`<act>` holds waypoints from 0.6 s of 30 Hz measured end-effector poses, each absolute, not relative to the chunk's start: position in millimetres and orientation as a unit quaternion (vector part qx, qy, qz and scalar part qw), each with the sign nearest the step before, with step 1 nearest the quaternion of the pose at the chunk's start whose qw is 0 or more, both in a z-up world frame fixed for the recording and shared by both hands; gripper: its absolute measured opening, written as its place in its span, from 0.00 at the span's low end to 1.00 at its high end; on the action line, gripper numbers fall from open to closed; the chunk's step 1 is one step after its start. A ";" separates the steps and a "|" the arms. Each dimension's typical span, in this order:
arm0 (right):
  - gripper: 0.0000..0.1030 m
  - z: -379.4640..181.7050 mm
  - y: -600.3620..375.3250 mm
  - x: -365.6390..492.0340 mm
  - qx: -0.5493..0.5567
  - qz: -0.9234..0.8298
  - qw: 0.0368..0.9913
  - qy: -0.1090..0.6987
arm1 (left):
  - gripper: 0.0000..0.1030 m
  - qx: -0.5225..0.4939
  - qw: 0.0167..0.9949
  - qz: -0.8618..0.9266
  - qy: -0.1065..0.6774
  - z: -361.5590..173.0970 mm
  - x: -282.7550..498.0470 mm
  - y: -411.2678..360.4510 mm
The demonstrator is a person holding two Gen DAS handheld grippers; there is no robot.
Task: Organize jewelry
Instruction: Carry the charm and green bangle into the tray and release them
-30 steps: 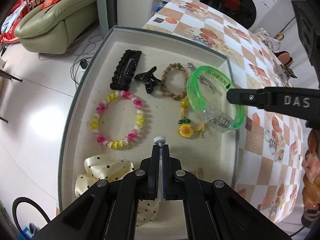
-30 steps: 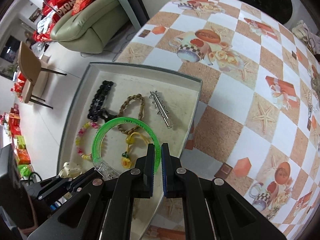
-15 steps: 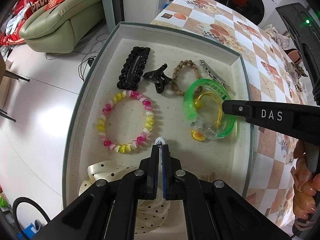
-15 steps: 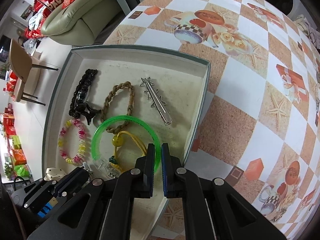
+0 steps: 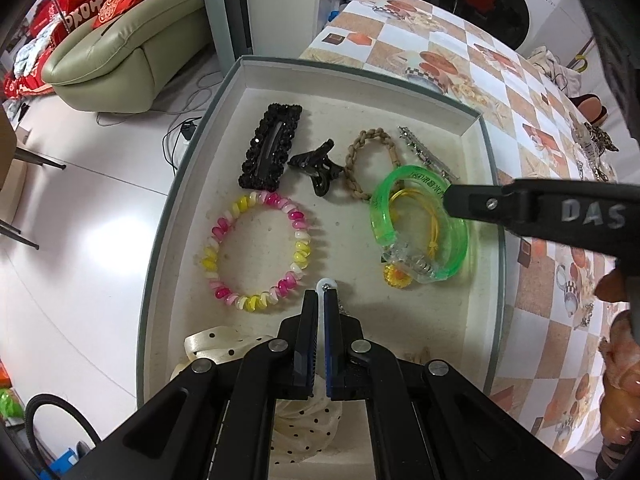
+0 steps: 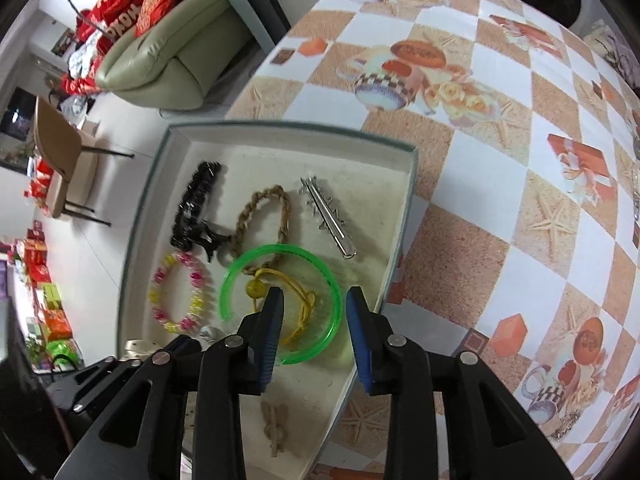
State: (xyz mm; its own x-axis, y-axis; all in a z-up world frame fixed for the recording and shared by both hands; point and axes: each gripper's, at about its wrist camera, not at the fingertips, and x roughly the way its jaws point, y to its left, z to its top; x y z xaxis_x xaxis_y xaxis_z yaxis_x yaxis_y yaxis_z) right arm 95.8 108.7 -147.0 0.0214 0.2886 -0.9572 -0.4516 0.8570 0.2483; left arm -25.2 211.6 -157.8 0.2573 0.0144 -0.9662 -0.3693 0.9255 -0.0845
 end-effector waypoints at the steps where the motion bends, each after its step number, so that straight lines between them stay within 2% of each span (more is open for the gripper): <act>1: 0.35 -142.1 106.1 95.9 -0.056 0.259 0.715 0.647 | 0.06 -0.149 0.779 0.123 0.597 -157.0 -25.0 211.4; 18: 0.38 -114.3 52.2 77.3 -0.025 0.219 0.726 0.652 | 0.06 -0.140 0.774 0.107 0.608 -145.5 -25.4 203.3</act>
State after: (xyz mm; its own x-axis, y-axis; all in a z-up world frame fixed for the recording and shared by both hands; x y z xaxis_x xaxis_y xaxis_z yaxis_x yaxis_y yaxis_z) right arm 77.3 52.2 -114.3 0.0548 0.2858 -0.9567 -0.3497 0.9030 0.2497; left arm -25.4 203.3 -145.5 0.2387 -0.0042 -0.9711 -0.3363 0.9377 -0.0867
